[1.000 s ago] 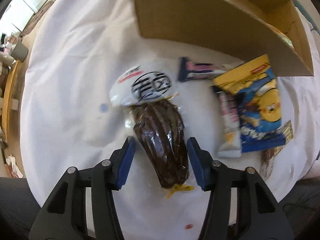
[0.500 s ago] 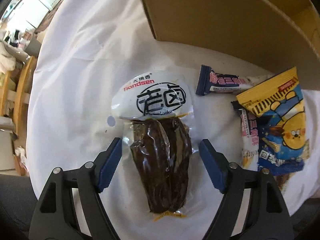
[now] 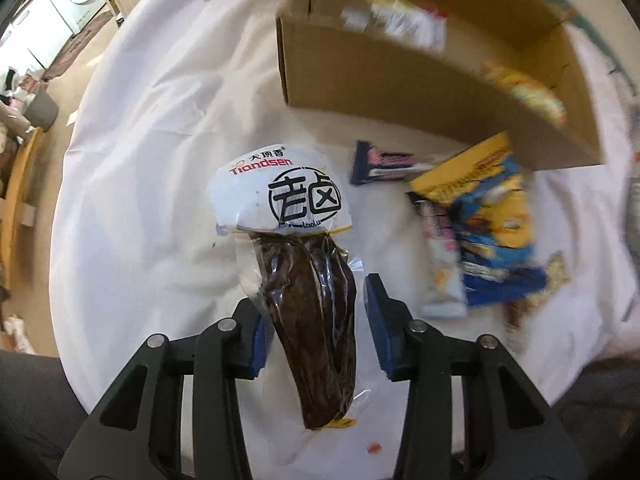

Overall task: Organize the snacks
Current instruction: 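Lift the jerky pack with the left tool while the right tool carries the blue bag, then lower both held snacks into the box and open both tools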

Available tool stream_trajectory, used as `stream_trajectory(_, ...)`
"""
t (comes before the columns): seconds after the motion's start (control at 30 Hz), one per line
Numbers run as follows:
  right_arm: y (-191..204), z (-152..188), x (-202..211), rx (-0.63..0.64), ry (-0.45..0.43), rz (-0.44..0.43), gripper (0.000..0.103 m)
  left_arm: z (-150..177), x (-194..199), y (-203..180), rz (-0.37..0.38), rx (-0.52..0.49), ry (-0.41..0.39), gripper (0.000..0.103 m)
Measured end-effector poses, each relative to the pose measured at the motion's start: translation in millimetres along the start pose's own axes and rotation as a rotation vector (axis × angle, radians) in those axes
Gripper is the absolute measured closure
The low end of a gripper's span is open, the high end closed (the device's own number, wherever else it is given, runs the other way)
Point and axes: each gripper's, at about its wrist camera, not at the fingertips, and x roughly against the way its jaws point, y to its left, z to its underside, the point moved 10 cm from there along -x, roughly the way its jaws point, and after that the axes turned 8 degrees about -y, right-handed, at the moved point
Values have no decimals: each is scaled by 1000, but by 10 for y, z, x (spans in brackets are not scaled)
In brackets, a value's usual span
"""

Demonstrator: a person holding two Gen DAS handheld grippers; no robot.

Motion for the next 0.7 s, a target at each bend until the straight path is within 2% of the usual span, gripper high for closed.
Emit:
stream_trajectory(0.17,48,-74,86,-10,-38,-29,40,-162,470,-36,86,5,-114,65)
stream_trajectory(0.37,160,-359,121,-4,-92,-46,40,-822,959,-35,164,-7,-266,65)
stream_trajectory(0.53,311,-744,-7,22,-140,-51,40,-1348,953,-179,188,-82,-338,65)
stream_trajectory(0.7,345,-924,-323,47,-117,-28,40,-1738,859,-437,201,-187,-391,64)
